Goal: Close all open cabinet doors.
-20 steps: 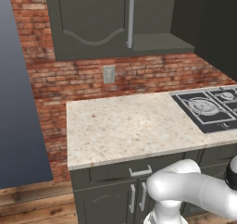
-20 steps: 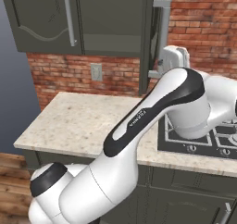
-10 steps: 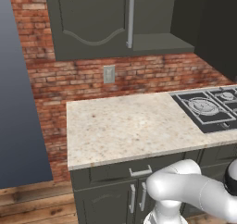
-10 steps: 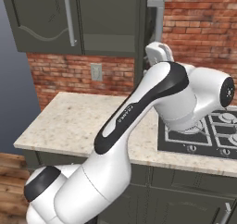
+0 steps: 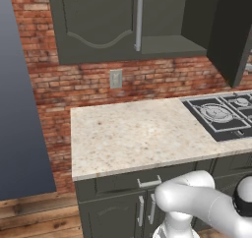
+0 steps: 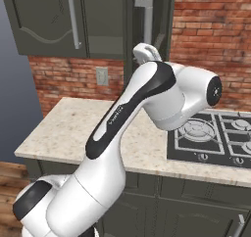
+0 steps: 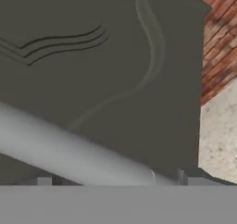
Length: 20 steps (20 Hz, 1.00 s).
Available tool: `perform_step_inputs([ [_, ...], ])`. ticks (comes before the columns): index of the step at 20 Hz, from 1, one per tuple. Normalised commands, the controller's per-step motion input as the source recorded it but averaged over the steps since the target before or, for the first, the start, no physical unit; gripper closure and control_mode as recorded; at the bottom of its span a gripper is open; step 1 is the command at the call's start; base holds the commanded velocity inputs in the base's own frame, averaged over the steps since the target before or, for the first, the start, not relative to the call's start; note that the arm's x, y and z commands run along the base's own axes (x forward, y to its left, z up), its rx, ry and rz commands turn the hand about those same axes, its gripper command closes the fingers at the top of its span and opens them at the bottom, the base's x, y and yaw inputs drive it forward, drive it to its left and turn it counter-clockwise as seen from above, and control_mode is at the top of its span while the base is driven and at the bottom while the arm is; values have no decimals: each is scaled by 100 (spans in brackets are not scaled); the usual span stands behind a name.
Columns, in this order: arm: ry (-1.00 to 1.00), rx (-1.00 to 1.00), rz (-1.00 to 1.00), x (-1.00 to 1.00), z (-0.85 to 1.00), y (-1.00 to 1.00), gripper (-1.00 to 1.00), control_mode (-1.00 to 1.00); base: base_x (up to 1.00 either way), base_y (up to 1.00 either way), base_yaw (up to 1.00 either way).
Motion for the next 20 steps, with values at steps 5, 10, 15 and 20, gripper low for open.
perform_step_inputs([
  [5, -10, -7, 5, 25, -5, 57, -100, -100, 0, 0, 0],
  [10, -2, -8, 4, 36, -12, 61, -100, -100, 0, 0, 0],
  [15, 0, -8, 3, 44, -12, 62, -100, -100, 0, 0, 0],
  [20, 0, -6, 4, 40, -3, 61, -100, -100, 0, 0, 0],
])
